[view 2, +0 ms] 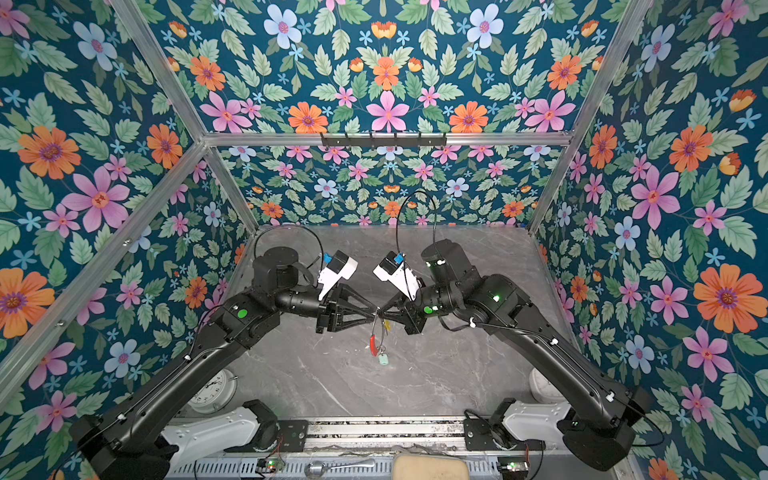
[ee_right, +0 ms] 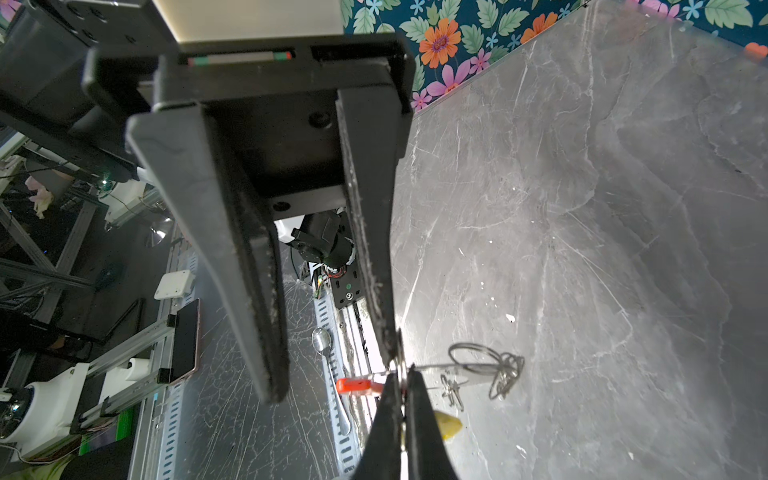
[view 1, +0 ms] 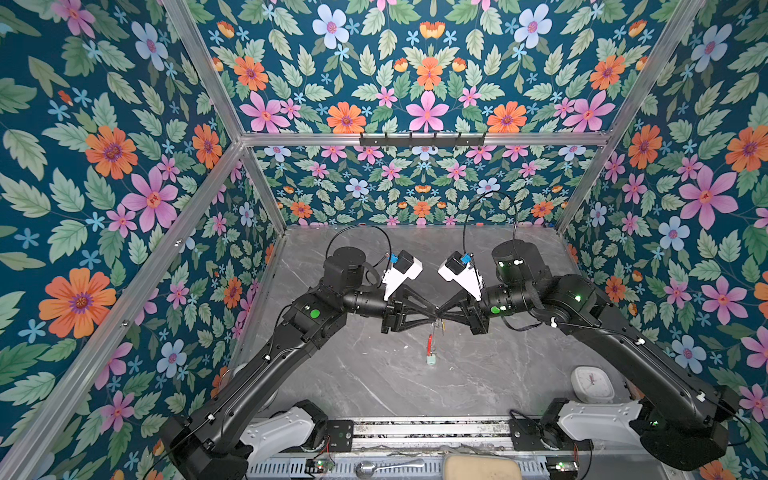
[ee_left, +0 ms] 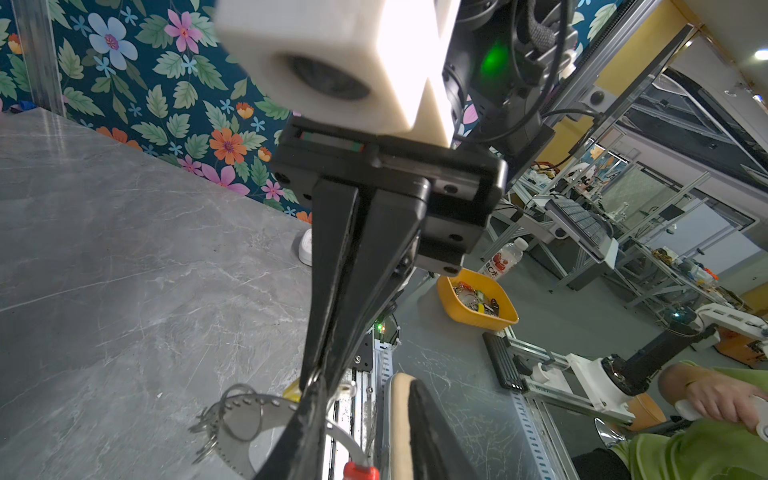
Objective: Remove the keys from the keyring
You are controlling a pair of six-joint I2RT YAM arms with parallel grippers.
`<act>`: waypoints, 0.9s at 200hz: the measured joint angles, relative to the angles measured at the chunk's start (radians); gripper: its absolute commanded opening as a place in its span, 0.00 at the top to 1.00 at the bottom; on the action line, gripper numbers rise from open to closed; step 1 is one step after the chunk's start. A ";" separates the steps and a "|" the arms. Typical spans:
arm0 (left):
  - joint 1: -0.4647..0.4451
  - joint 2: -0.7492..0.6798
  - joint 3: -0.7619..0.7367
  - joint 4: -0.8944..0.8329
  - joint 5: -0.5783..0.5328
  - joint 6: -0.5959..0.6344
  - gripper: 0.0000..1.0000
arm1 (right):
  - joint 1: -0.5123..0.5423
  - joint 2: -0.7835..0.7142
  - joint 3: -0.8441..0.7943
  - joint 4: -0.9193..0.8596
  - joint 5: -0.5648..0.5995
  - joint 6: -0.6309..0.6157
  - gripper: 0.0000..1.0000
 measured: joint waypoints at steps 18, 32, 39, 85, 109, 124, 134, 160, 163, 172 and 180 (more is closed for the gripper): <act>0.000 -0.008 0.010 -0.015 -0.024 0.010 0.58 | 0.000 -0.007 0.000 0.000 0.004 0.000 1.00; 0.000 -0.022 0.018 -0.022 -0.069 0.028 0.55 | 0.003 -0.019 -0.006 -0.001 -0.005 -0.001 1.00; 0.002 -0.027 0.021 -0.023 -0.090 0.029 0.55 | 0.007 -0.024 -0.009 -0.001 -0.011 -0.001 1.00; 0.002 -0.027 0.024 -0.027 -0.115 0.039 0.56 | 0.024 -0.027 -0.010 -0.001 -0.030 -0.001 1.00; 0.002 -0.023 0.024 -0.030 -0.090 0.042 0.57 | 0.024 -0.016 0.003 0.006 -0.022 -0.001 1.00; 0.002 -0.023 0.024 -0.030 -0.070 0.042 0.60 | 0.024 -0.010 0.008 0.011 -0.011 -0.001 1.00; 0.002 -0.020 0.024 -0.030 -0.058 0.042 0.63 | 0.024 -0.005 0.013 0.015 -0.001 -0.001 1.00; 0.002 -0.008 0.024 -0.030 -0.035 0.042 0.73 | 0.024 0.016 0.031 0.018 0.025 -0.001 1.00; 0.002 -0.007 0.024 -0.030 -0.035 0.042 0.75 | 0.024 0.018 0.032 0.018 0.026 0.000 1.00; 0.002 -0.003 0.024 -0.030 -0.034 0.042 0.81 | 0.024 0.023 0.037 0.015 0.030 0.000 1.00; 0.003 -0.001 0.024 -0.030 -0.037 0.042 0.84 | 0.026 0.027 0.043 0.013 0.035 0.000 1.00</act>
